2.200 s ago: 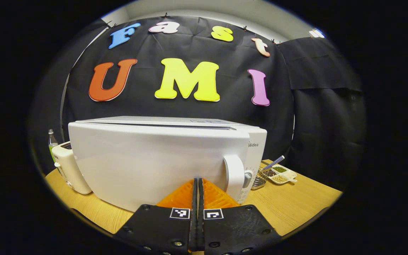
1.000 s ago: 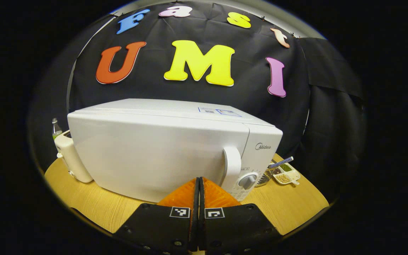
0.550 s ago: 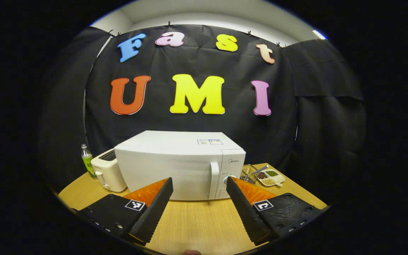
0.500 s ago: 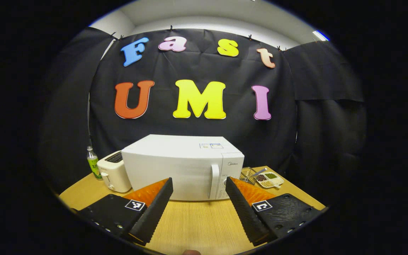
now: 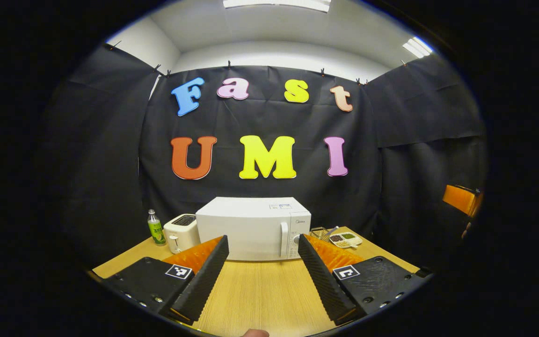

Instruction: Open the microwave oven with the left hand, put the food in, and close the microwave oven.

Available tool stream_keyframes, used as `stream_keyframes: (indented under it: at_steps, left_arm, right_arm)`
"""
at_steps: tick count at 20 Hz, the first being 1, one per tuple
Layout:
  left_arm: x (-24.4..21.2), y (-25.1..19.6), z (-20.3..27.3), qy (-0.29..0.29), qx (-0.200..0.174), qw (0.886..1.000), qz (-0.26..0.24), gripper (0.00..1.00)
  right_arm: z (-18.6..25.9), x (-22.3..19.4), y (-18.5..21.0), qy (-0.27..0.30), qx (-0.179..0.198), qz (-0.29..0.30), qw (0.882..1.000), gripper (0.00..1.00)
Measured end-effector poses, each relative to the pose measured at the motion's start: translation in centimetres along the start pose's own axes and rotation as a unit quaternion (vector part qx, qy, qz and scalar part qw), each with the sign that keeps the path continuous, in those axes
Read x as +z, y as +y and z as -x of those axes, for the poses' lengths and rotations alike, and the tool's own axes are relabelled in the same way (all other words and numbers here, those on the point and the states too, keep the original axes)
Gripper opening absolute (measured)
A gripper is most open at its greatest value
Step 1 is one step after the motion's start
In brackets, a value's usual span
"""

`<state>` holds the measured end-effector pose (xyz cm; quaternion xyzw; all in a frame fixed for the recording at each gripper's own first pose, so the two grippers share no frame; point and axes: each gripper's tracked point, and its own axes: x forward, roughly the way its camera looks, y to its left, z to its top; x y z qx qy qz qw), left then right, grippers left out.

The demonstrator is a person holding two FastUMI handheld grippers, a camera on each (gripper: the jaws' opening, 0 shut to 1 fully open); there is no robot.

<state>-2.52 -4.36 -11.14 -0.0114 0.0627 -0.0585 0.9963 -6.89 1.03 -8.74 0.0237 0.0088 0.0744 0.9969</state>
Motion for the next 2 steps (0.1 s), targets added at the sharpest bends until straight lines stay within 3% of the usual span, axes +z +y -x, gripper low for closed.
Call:
stream_keyframes:
  at_steps: [2]
  left_arm:
    - [0.0,0.37,2.04,-0.008,0.005,1.0,0.006,0.93]
  right_arm:
    - [0.32,-0.16,0.31,0.0,0.0,0.0,1.0,0.9]
